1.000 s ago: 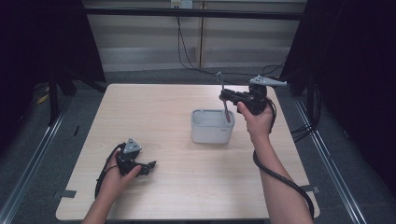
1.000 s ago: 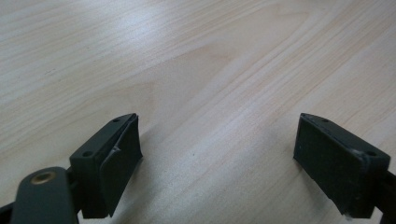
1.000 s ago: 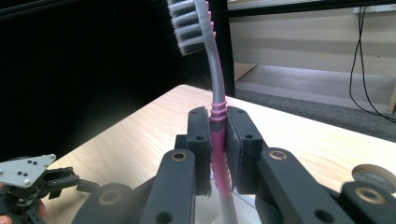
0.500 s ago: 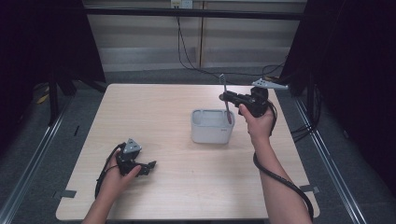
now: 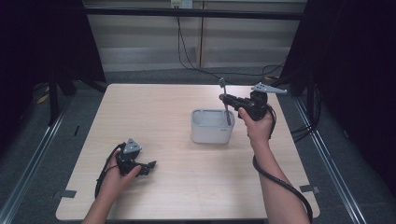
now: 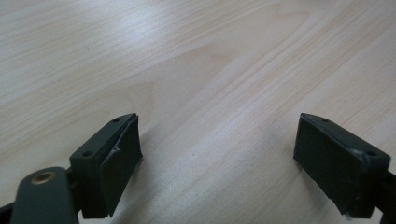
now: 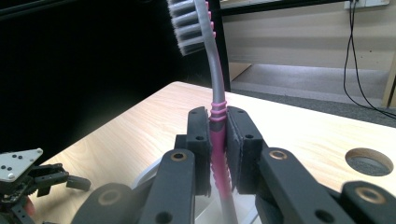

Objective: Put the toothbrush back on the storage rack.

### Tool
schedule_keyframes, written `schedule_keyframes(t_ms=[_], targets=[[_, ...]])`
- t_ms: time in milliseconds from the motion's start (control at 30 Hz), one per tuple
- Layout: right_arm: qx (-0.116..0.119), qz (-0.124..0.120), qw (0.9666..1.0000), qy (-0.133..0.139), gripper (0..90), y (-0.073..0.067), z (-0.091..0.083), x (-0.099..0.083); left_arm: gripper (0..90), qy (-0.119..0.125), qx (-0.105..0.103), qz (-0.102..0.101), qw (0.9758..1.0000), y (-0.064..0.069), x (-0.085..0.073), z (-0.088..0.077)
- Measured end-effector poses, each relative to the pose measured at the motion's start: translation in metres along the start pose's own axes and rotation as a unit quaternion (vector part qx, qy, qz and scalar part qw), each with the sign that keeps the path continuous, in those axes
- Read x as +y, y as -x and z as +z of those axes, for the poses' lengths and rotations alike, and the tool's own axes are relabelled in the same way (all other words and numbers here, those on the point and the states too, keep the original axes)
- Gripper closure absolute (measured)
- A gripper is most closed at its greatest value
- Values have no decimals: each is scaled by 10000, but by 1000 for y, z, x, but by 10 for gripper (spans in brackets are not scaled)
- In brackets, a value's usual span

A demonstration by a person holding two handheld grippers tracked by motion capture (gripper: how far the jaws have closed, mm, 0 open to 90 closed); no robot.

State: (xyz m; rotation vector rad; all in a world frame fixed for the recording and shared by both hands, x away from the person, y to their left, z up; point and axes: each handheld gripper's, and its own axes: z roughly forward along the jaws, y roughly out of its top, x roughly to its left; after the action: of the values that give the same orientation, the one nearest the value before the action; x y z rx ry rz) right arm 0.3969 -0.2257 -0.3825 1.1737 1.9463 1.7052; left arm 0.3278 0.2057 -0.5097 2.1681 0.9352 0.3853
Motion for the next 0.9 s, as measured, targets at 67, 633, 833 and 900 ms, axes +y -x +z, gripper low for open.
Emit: schedule_keyframes(t_ms=[67, 633, 833, 900], targets=[[-13, 11, 10000, -13, 803, 0, 0, -1, 145, 4, -1, 0, 10000, 0, 0, 0], [-59, -11, 10000, 13, 802, 3, -3, -10, 145, 3, -2, 2, 10000, 0, 0, 0], [-57, -24, 10000, 13, 801, 3, -3, -13, 145, -5, -12, 4, 10000, 0, 0, 0], [-54, -28, 10000, 6, 801, 4, -2, -14, 145, 2, -2, 4, 10000, 0, 0, 0]])
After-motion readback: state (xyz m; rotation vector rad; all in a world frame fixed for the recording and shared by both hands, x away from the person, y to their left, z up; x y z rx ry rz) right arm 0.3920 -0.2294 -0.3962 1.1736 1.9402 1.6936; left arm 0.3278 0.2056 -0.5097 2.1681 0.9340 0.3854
